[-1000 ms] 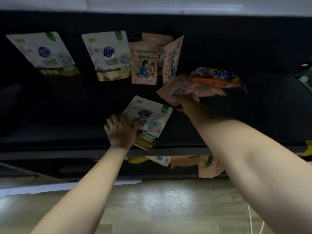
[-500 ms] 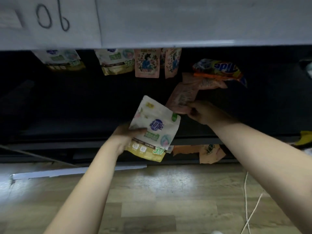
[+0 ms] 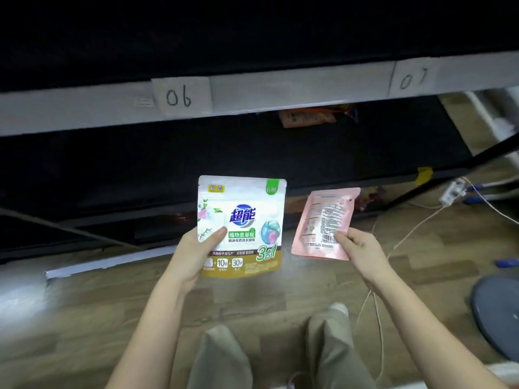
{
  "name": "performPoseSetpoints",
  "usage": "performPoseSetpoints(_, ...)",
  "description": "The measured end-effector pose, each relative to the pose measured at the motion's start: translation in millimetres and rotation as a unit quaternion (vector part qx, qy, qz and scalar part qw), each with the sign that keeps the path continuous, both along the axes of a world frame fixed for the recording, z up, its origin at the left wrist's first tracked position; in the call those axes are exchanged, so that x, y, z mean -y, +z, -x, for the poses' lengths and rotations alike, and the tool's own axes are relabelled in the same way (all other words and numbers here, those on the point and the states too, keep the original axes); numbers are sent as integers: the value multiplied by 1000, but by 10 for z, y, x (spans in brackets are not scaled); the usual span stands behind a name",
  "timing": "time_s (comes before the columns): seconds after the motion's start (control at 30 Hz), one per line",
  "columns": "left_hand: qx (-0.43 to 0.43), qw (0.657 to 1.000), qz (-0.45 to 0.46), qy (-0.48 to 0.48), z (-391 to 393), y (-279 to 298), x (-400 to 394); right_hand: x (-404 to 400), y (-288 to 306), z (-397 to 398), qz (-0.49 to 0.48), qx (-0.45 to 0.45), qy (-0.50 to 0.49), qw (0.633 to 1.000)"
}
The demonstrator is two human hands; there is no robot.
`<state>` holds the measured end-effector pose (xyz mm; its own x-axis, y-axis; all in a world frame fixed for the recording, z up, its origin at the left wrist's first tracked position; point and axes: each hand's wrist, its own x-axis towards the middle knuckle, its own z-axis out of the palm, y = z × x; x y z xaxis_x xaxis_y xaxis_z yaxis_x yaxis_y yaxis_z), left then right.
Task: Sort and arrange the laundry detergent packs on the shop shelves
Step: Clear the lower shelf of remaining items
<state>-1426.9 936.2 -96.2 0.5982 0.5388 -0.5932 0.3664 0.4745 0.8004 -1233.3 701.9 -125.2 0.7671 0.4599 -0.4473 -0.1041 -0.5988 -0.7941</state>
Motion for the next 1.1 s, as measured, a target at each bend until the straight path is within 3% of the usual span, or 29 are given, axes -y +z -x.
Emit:
performPoseSetpoints(0.23, 63, 998, 4, -19, 310, 829, 43, 239, 1183, 942, -93, 78, -56, 991)
performPoseSetpoints(0.47, 196, 980, -22, -30, 497, 1983, -96, 151, 2301, 1294, -225, 166, -123, 952)
performPoseSetpoints(0.8, 370, 924, -96, -29, 313, 3286, -195, -295, 3537, 1147, -516, 120, -146, 836)
performPoseSetpoints(1.1, 446, 880, -157, 43, 109, 4027, -264, -670, 4159, 575, -582, 135, -160, 786)
